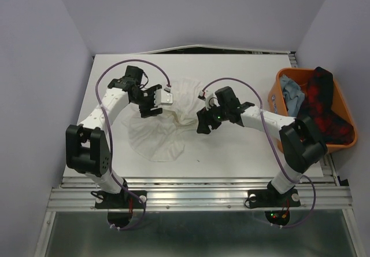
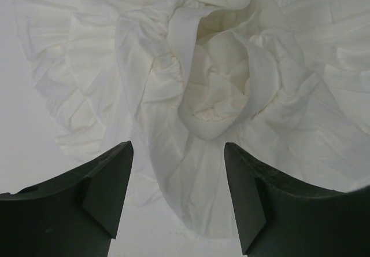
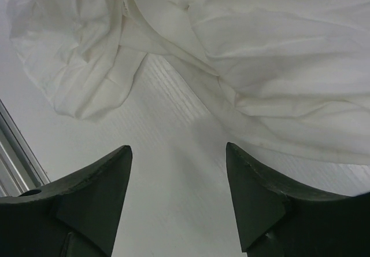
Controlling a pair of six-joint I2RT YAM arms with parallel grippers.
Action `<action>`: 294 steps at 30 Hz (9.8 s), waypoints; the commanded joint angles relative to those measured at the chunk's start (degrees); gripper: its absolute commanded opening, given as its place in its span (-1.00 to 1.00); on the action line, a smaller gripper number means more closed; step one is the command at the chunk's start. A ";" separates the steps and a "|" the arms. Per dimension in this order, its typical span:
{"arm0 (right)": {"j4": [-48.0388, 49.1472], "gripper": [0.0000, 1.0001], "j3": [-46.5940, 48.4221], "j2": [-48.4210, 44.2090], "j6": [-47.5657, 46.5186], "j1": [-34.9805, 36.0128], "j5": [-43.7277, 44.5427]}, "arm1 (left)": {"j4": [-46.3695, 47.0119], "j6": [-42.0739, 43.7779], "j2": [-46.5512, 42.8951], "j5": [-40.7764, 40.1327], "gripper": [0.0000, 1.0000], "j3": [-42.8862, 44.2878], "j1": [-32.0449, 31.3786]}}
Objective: Fold and stack the skirts
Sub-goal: Flatten the skirt out
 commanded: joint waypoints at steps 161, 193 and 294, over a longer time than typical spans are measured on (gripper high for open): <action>18.89 -0.99 32.22 13.16 -19.28 -19.84 11.36 | 75.50 -23.82 4.34 -25.03 -1.00 -8.48 -1.81; -21.37 0.79 4.93 -12.13 -28.19 -11.14 -0.34 | 28.06 -10.50 -30.45 -12.73 0.37 -35.95 -11.74; -21.72 0.49 25.43 11.33 2.77 -18.78 2.38 | 30.16 -54.40 4.68 -18.08 0.59 4.24 -14.94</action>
